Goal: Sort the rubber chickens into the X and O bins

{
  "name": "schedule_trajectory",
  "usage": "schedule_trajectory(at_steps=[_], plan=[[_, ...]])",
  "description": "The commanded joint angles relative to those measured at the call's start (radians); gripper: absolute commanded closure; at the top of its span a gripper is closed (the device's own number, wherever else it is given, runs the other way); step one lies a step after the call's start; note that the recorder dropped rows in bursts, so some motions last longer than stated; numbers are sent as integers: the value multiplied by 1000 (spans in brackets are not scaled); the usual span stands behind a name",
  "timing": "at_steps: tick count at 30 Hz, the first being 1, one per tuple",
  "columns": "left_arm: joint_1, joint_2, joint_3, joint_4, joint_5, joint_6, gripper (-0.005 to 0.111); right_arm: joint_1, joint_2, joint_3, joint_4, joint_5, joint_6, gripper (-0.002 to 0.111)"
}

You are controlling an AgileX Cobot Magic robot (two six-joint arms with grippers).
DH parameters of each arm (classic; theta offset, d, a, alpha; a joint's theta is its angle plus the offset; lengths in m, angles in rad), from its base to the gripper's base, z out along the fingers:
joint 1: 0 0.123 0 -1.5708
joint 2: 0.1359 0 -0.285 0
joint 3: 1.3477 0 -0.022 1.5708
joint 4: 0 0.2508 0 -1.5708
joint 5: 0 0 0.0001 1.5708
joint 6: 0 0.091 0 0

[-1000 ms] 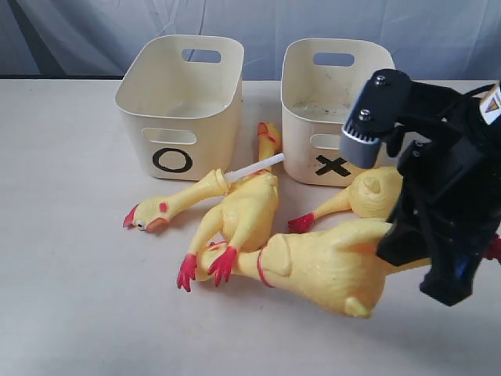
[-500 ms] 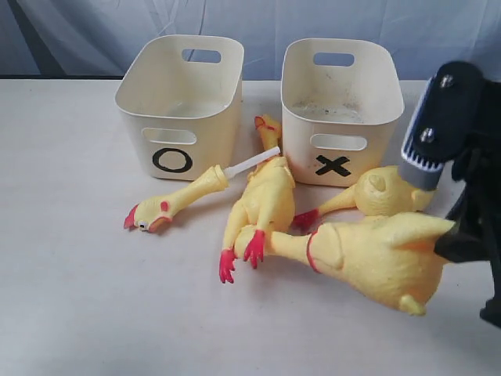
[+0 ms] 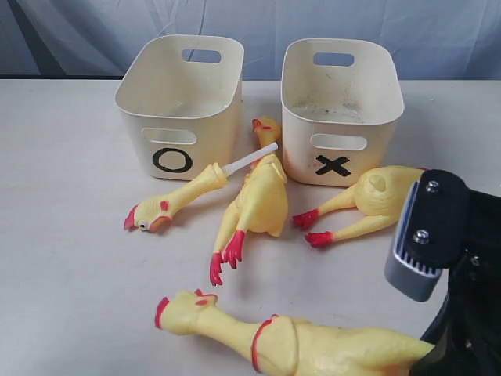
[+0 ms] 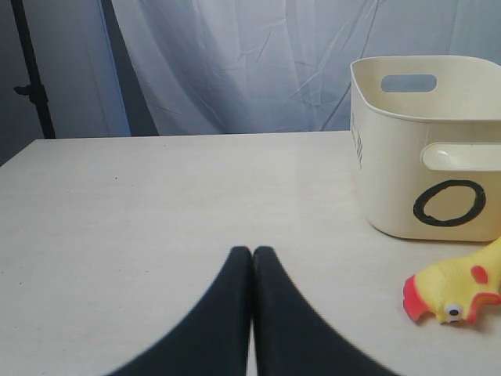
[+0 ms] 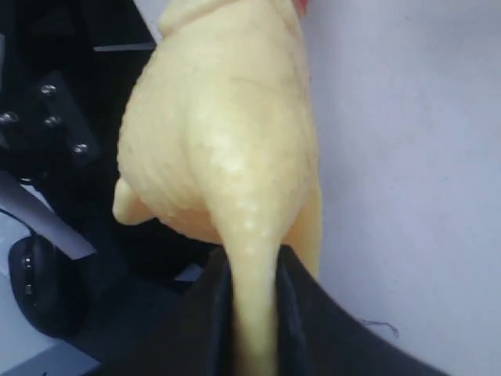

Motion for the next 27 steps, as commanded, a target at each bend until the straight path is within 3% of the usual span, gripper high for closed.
schedule_trajectory(at_steps=[1, 7, 14, 21, 27], plan=[[-2, -2, -1, -6, -7, -4, 107, 5, -12, 2, 35, -9, 0, 109], [-2, -2, -1, -6, -7, -4, 107, 5, -12, -32, 35, -9, -49, 109], [-2, -2, -1, -6, -7, -4, 107, 5, -5, -190, 35, -74, -76, 109], [-2, -2, -1, -6, -7, -4, 107, 3, -5, -273, 35, -342, -76, 109], [-2, -2, -1, -6, -7, -4, 107, 3, 36, -273, 11, -713, 37, 109]])
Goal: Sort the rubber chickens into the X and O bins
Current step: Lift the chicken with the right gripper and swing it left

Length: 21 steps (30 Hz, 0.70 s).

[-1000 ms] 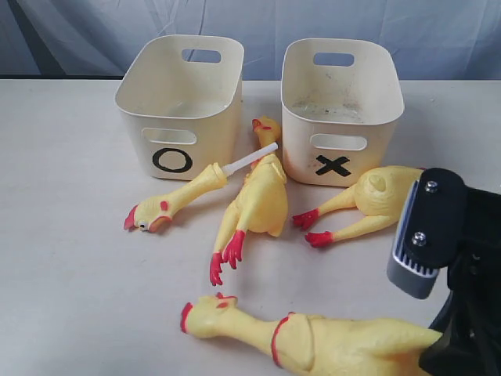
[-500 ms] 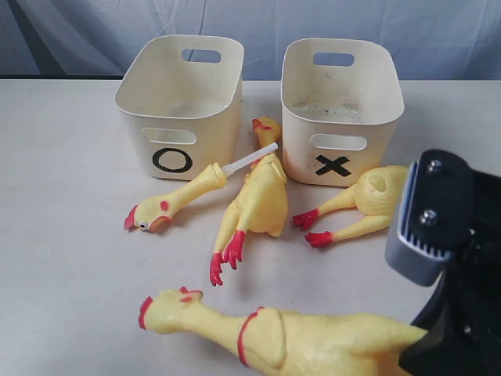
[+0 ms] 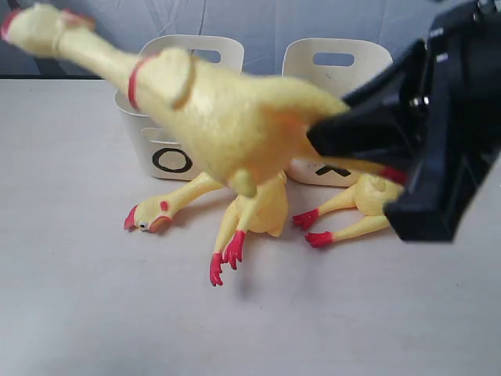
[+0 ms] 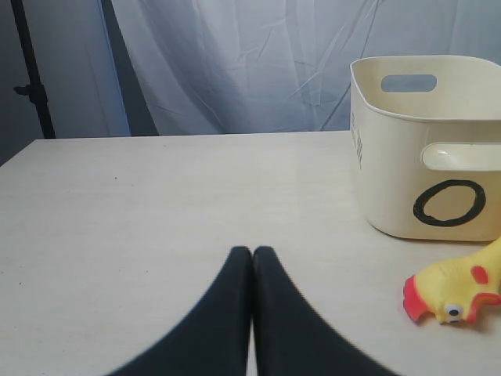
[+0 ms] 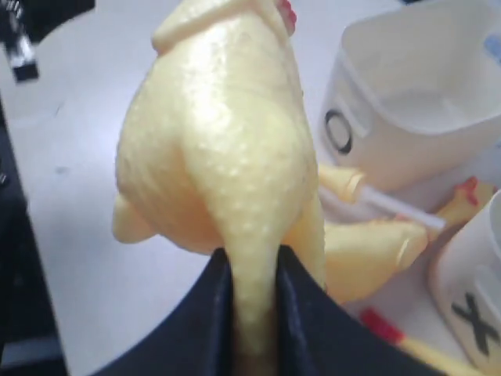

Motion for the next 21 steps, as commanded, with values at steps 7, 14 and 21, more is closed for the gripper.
schedule_trajectory(at_steps=[7, 14, 21], plan=[[-2, -2, -1, -6, -7, -4, 107, 1, 190, -11, 36, -686, 275, 109], [-2, -2, -1, -6, -7, -4, 107, 1, 431, -11, 218, -1043, 288, 109], [-2, -2, -1, -6, -7, -4, 107, 1, 649, -53, 236, -1274, 497, 109]])
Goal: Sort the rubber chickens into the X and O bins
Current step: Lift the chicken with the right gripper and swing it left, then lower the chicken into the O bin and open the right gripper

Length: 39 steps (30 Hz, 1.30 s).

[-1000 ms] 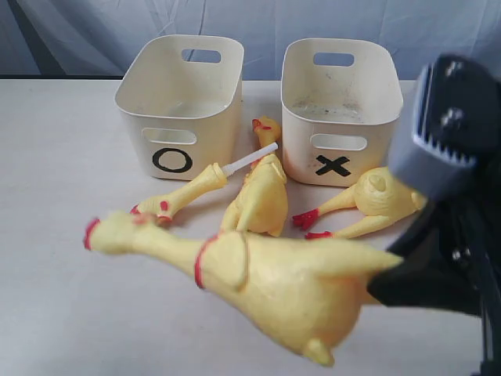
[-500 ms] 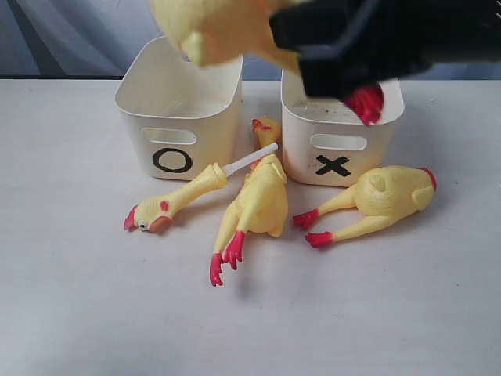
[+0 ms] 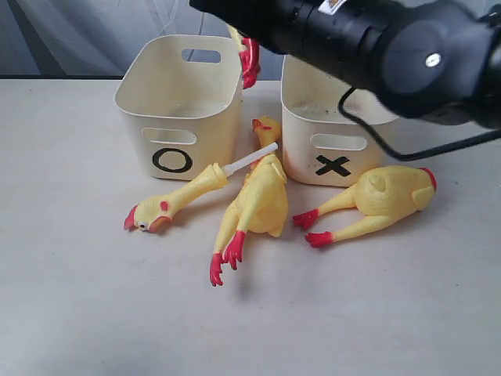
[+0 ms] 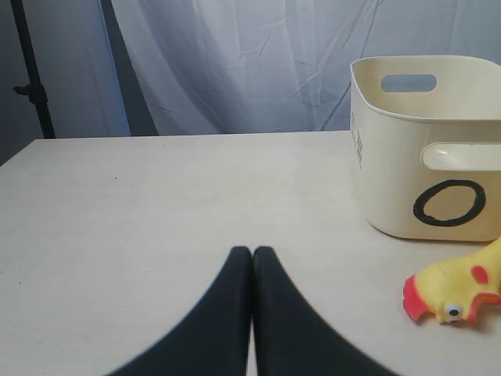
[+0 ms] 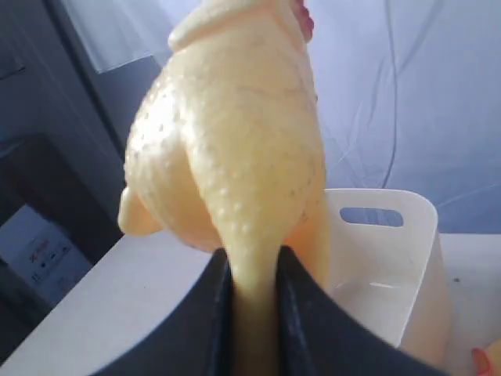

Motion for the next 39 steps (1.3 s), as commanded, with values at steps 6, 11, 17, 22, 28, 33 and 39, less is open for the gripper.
schedule_trajectory(at_steps=[6, 11, 17, 22, 28, 33, 39], plan=[[-2, -2, -1, -6, -7, -4, 107, 1, 242, -201, -138, -163, 342, 109], [-2, -2, -1, -6, -7, -4, 107, -1, 330, -314, -146, -189, 350, 109], [-2, -2, -1, -6, -7, -4, 107, -1, 429, -369, -141, -244, 350, 109], [-2, -2, -1, -6, -7, -4, 107, -1, 510, -379, -141, -255, 350, 109], [-2, -2, -1, -6, -7, -4, 107, -1, 582, -379, -124, -329, 350, 109], [-2, -2, -1, -6, -7, -4, 107, -23, 624, -379, -99, -327, 350, 109], [-2, -2, -1, -6, -7, -4, 107, -48, 633, -379, -104, -258, 354, 109]])
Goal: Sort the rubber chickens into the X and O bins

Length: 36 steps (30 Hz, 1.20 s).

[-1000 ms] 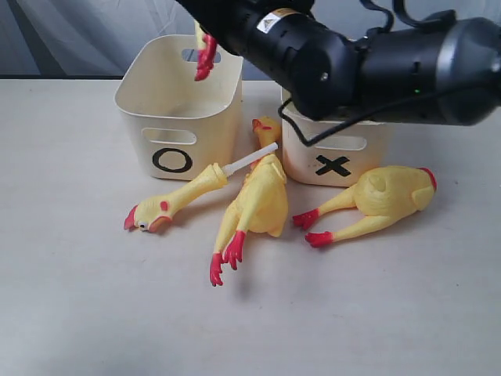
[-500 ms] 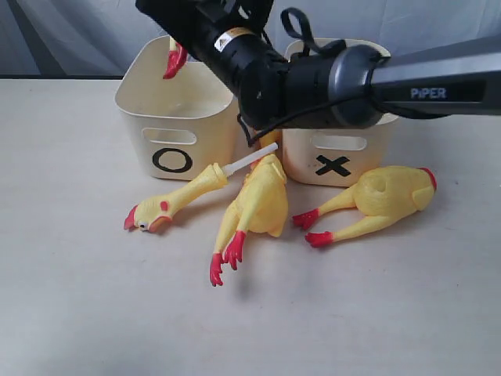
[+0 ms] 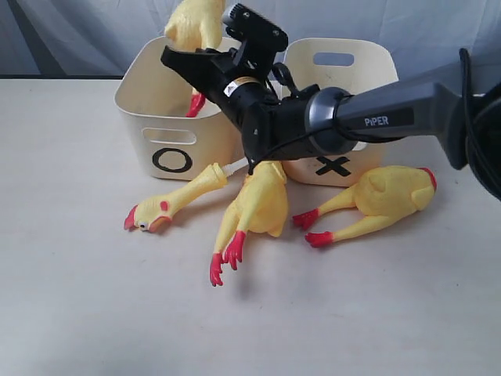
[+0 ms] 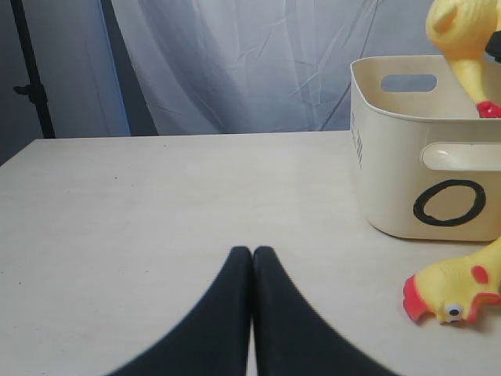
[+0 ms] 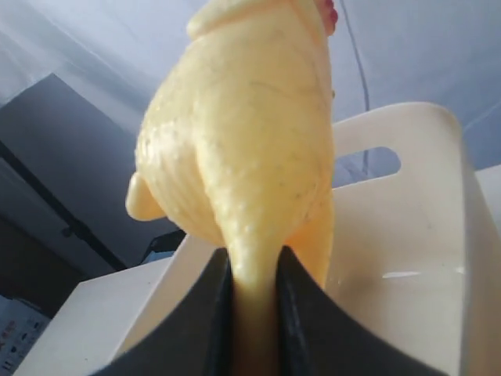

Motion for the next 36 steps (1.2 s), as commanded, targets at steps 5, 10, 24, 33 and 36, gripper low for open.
schedule_trajectory(at_steps=[5, 10, 24, 33, 36], plan=[[-2, -2, -1, -6, -7, -4, 107, -18, -5, -9, -15, 11, -5, 109], [-2, -2, -1, -6, -7, -4, 107, -18, -5, -9, -29, 48, -5, 92], [-2, -2, -1, -6, -7, -4, 107, -14, -134, -9, -179, 236, -15, 75], [-2, -2, -1, -6, -7, -4, 107, -28, -407, -9, -365, 1413, -344, 75], [-2, -2, -1, -6, -7, -4, 107, -28, -413, -1, -365, 1824, -540, 79]])
